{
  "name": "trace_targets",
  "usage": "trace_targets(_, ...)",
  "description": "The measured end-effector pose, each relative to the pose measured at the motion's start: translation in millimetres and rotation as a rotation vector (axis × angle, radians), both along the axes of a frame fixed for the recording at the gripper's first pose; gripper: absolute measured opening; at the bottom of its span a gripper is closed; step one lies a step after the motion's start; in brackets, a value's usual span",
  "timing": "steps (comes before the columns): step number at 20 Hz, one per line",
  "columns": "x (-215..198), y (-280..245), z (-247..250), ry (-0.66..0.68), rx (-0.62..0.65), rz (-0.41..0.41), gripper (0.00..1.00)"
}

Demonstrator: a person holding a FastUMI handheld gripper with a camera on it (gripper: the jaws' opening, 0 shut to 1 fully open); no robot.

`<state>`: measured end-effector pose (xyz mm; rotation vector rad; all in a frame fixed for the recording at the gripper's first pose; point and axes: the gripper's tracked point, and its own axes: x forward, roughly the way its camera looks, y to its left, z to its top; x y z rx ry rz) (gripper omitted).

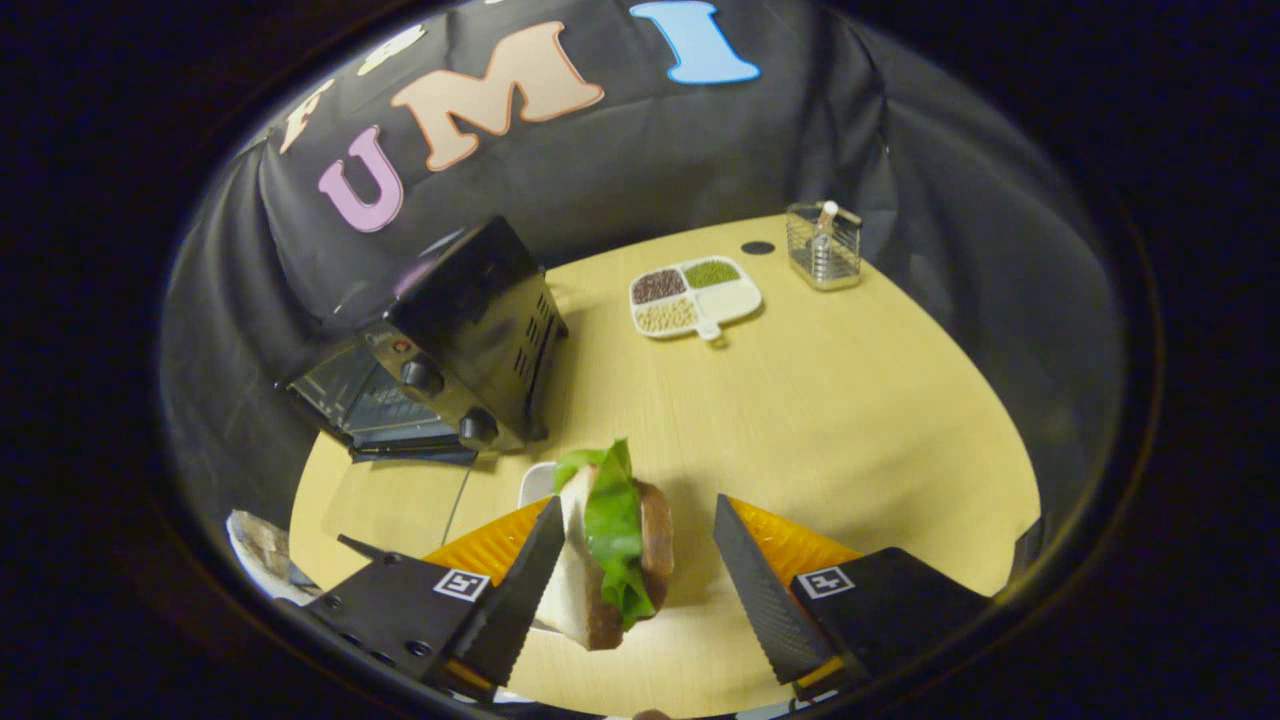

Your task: Open the toaster oven, put the food inside, and close the toaster oven door.

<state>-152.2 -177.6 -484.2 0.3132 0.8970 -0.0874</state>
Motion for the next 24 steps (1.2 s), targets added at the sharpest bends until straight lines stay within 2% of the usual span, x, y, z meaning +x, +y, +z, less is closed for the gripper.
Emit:
trace_targets(2,-2,7,-2,0.014,0.042,0.002,0.93)
trace_targets(8,5,17,14,0.014,0.137,-0.068,0.36)
trace_targets(17,14,20,54,-0.068,0.111,-0.152,0.27)
trace_targets(24,38,77,99,-0.135,0.271,-0.193,0.24)
